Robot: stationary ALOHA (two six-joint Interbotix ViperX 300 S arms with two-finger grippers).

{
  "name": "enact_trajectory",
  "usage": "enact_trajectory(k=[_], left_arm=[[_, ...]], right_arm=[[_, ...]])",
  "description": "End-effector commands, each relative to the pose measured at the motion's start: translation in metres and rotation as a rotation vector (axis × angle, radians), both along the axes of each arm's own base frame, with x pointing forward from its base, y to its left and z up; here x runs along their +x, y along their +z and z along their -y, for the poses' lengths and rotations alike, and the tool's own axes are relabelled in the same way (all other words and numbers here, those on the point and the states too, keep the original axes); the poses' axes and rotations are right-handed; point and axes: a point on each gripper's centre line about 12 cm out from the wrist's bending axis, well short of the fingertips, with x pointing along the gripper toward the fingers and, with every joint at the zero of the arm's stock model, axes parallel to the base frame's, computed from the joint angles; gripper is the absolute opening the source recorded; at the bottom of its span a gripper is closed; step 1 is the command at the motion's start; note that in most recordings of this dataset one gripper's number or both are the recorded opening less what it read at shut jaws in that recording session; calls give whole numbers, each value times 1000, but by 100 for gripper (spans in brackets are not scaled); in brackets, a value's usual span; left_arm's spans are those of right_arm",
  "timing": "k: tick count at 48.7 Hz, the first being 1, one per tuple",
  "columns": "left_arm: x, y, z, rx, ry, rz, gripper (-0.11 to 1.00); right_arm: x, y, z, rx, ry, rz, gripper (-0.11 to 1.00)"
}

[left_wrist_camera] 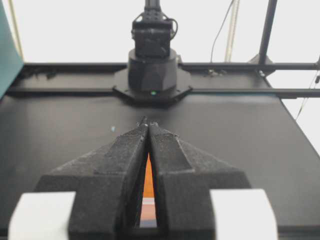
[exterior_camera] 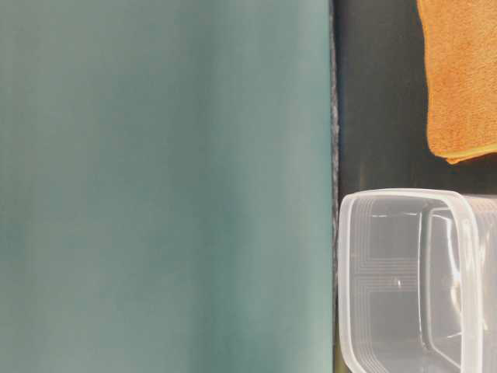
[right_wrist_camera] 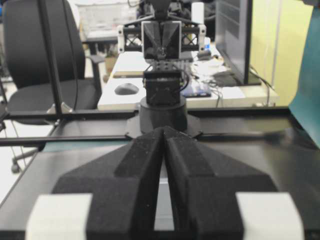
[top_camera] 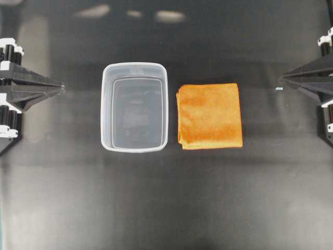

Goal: Place the orange towel into the container with the left arm.
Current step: 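Move the left gripper over the clear container toward the orange towel, then lower the open left gripper onto the orange towel's left edge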

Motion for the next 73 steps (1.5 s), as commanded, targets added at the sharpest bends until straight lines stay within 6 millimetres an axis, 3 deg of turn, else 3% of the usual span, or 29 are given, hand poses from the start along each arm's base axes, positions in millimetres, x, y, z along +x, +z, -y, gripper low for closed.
enact_trajectory(k=[1,5,7,32,36,47,50,56,61,69,73], left_arm=[[10,8,3,27,-17,-18,6],[19,13,3,20,-16,-57,0],[25,15,3,21,-15,-77,0],[118,40,2,45,-5,-458,0],[131,38,2,44,-4,-517,0],[175,38,3,44,-3,-659,0],[190,38,2,47,0,-699,0],[216,37,2,65,-3,-767,1],[234,28,0,99,-9,-833,17],[268,4,-4,156,-27,-922,67],[283,-9,-6,164,-29,-951,85]], right_arm=[[3,2,0,12,0,2,1],[2,2,2,23,-8,0,3],[3,0,2,27,-8,-9,-1],[-8,-8,15,196,-73,-102,2],[-12,-6,14,196,-72,-94,13],[-25,-15,13,210,-75,-169,77],[-27,-15,13,210,-76,-175,81],[-31,-12,12,203,-75,-158,77],[-33,-11,12,203,-74,-149,77],[-34,-10,13,200,-77,-140,77],[-34,-9,13,200,-80,-137,77]])
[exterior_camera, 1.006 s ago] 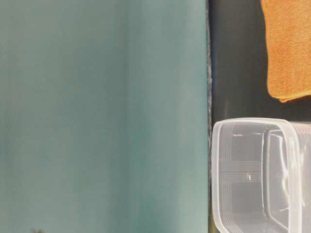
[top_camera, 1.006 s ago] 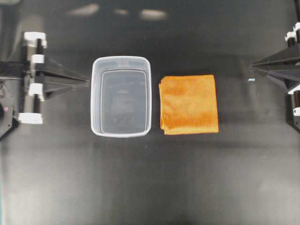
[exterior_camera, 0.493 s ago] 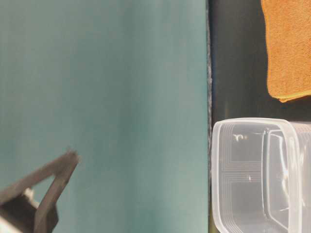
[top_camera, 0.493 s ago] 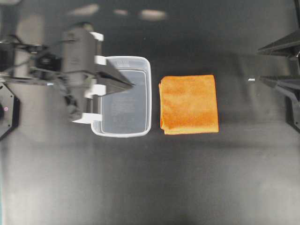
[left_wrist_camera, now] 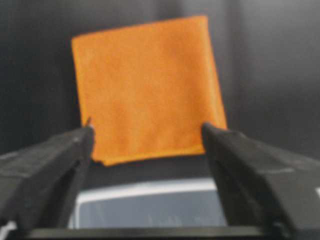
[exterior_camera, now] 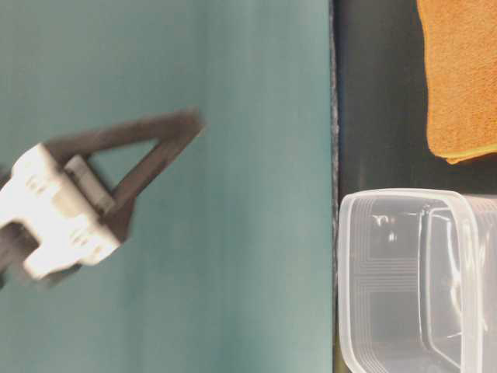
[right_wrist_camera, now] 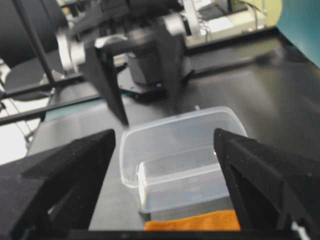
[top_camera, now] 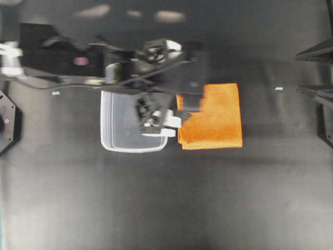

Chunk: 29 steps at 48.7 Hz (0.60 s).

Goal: Place the orange towel into the container with the left arm.
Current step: 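Lower the open left gripper onto the orange towel's left edge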

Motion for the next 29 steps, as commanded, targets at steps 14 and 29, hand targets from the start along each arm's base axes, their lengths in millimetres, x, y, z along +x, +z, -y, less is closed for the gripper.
enact_trajectory(k=[14,29], left_arm=[[68,-72,-4,8,0,-94,90],[83,-147,-11,5,13,-214,90]], right_arm=[[1,6,1,-5,-6,26,77],[1,4,1,-2,-8,21,77]])
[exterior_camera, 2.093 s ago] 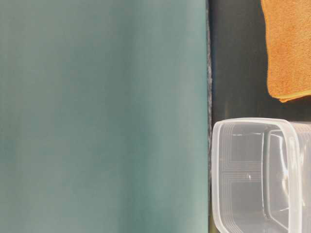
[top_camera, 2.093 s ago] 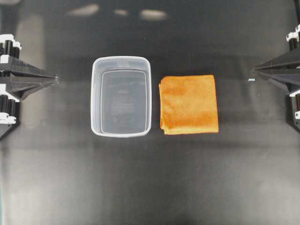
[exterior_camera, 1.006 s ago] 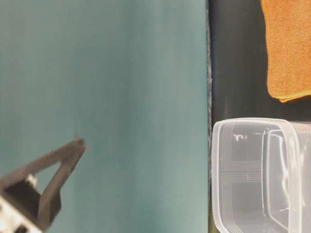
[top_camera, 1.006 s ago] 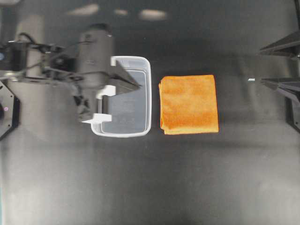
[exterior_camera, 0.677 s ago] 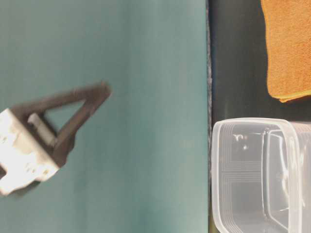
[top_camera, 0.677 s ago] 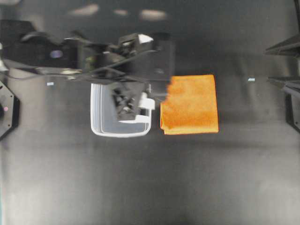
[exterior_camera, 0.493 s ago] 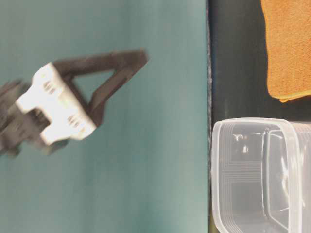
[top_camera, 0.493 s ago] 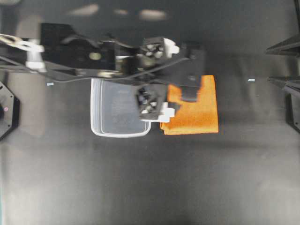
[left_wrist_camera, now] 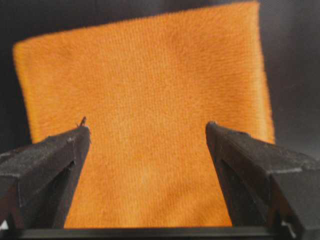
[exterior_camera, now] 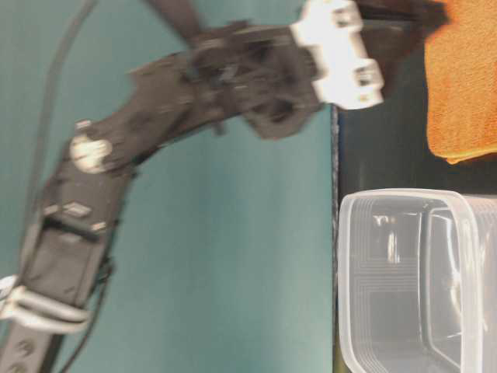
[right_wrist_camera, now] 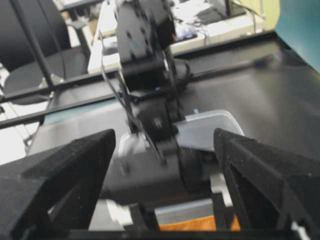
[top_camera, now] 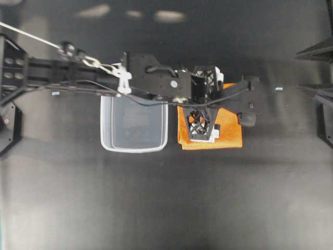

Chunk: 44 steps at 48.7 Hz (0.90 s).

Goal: Place the orange towel into the container with the left arm.
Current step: 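Lower the open left gripper onto the orange towel's left edge, then close the left gripper on the orange towel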

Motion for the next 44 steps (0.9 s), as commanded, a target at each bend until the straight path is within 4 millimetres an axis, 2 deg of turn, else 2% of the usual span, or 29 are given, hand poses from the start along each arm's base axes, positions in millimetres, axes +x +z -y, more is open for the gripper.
enact_trajectory(k=[1,7,12,24,31,36,44], left_arm=[[2,-8,-1,4,-3,-6,90],[0,-31,1,4,-8,-57,90],[0,-40,4,3,-12,-74,90],[-2,-49,6,5,-21,-86,90],[-3,-46,7,4,-20,-92,86],[-5,-41,11,5,-27,-100,68],[-5,-24,11,10,-37,-73,22]], right_arm=[[1,4,0,-3,-2,14,77],[1,4,1,-1,-3,12,77],[1,3,0,4,-2,10,77],[2,1,1,4,-4,5,77],[1,2,1,2,-4,9,77],[1,3,1,2,-4,11,77],[1,2,1,4,-4,8,76]])
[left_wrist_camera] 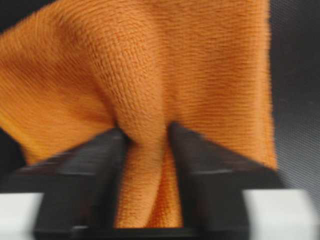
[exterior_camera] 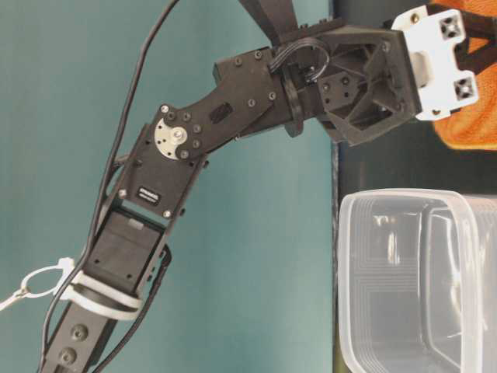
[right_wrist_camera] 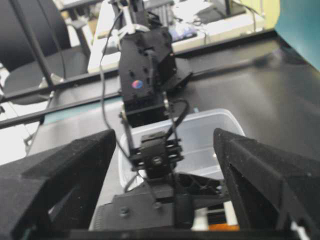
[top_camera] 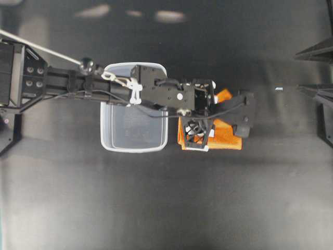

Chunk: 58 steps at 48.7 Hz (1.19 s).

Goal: Place the orange towel into the container with the left arm.
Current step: 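Close the left gripper on the orange towel, then lift the towel and swing it left over the clear container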

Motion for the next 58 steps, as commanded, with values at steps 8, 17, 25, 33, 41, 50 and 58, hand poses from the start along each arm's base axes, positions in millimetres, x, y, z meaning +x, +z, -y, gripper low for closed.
enact_trajectory(k=[8,17,25,33,41,50,58], left_arm=[[1,41,-6,3,9,67,6],[-9,117,-3,4,4,161,6],[-42,191,-14,8,29,216,6],[-94,220,-32,11,75,149,6],[-136,208,-38,11,95,76,6],[-158,187,-37,14,87,70,6],[-163,168,-36,28,50,91,6]], right_arm=[[1,4,0,0,-2,15,76],[1,5,1,-1,-3,17,76],[0,7,0,-4,-3,27,76],[-1,8,0,-6,-2,30,76],[-1,8,0,-4,-3,30,76],[-1,8,0,-1,-3,31,76],[-1,8,0,-1,-3,31,76]])
